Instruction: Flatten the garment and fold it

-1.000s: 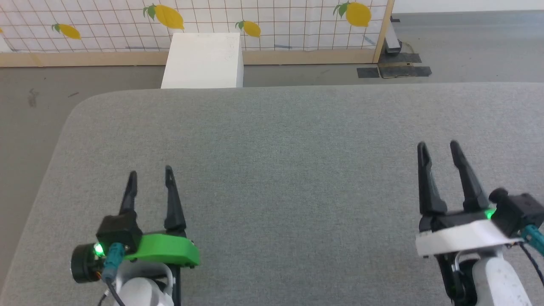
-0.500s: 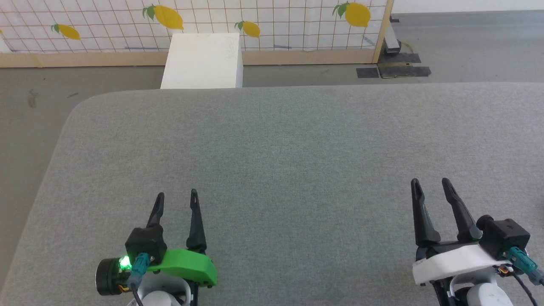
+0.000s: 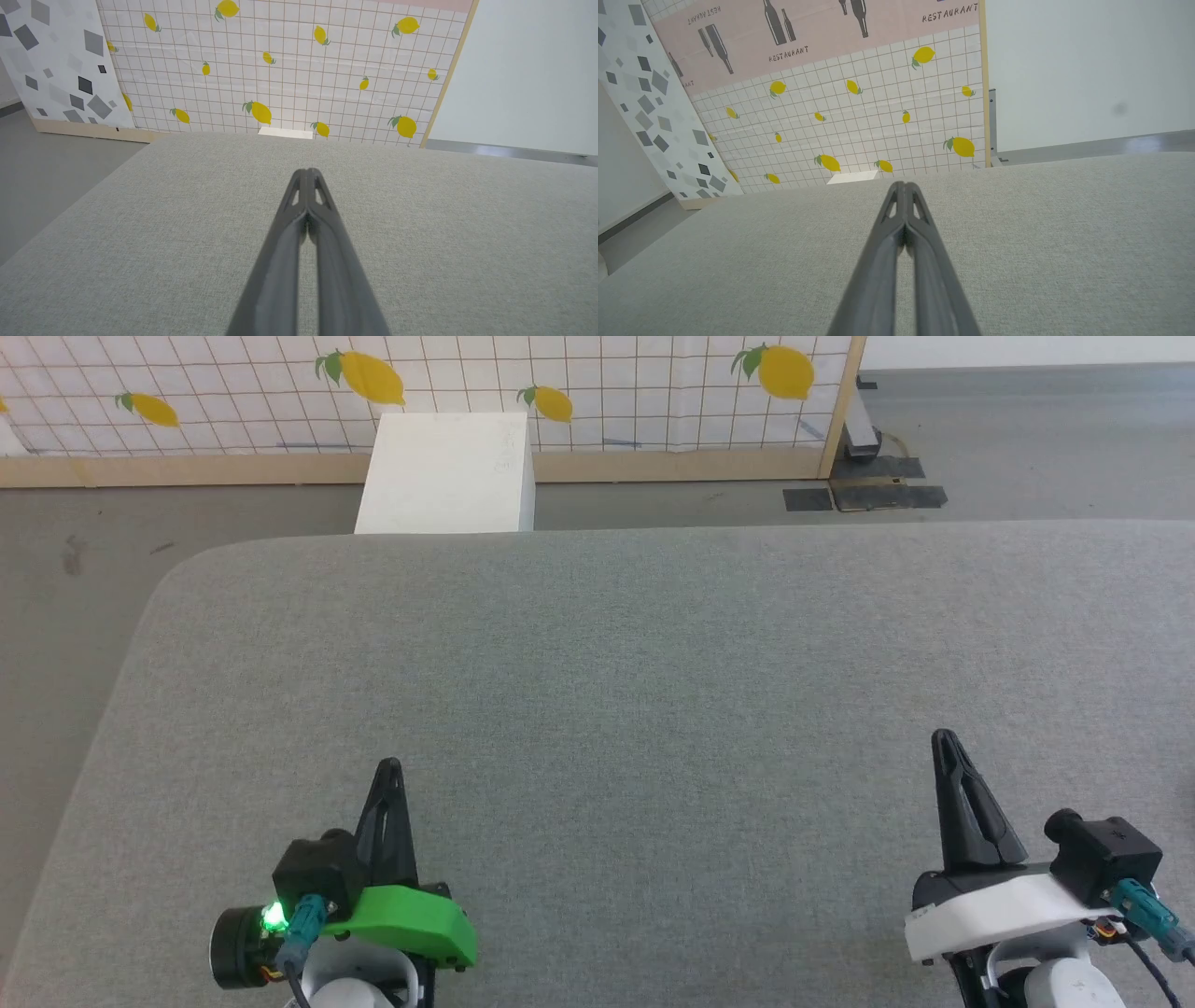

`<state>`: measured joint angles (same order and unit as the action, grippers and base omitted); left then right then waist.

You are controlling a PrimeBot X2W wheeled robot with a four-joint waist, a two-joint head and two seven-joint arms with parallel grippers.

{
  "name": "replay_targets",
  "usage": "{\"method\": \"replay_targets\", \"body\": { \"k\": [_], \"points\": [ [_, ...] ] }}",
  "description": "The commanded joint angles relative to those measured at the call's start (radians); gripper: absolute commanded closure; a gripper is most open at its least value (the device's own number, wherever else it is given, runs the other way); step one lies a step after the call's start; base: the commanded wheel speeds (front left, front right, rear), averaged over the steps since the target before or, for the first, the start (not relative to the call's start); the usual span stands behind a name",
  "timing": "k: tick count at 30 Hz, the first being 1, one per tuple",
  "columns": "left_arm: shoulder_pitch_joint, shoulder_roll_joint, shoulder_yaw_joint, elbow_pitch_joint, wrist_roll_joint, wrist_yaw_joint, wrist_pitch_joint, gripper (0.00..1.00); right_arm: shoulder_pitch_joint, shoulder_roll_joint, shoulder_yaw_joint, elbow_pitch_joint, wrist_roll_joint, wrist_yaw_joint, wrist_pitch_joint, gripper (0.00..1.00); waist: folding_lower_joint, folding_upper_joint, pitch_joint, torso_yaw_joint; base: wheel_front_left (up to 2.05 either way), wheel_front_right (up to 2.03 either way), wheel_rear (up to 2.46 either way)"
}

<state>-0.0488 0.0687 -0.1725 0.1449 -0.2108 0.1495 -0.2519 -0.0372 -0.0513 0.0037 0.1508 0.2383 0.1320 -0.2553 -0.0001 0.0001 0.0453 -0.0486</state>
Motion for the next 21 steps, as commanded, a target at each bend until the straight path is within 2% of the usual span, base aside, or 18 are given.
{"method": "replay_targets", "body": {
  "k": [1, 21],
  "points": [
    [0.001, 0.000, 0.003, -0.003, 0.004, -0.003, 0.004, 1.00, 0.001, 0.000, 0.000, -0.003, -0.004, 0.000, 0.004, 1.00, 0.0001, -0.0001, -0.001, 0.001, 0.00, 0.00, 0.00],
    [0.009, -0.004, 0.033, -0.028, 0.040, -0.029, 0.048, 1.00, 0.007, 0.000, -0.001, -0.029, -0.046, 0.000, 0.049, 1.00, 0.0001, -0.0001, -0.008, 0.009, 0.00, 0.00, 0.00]
  ]
}}
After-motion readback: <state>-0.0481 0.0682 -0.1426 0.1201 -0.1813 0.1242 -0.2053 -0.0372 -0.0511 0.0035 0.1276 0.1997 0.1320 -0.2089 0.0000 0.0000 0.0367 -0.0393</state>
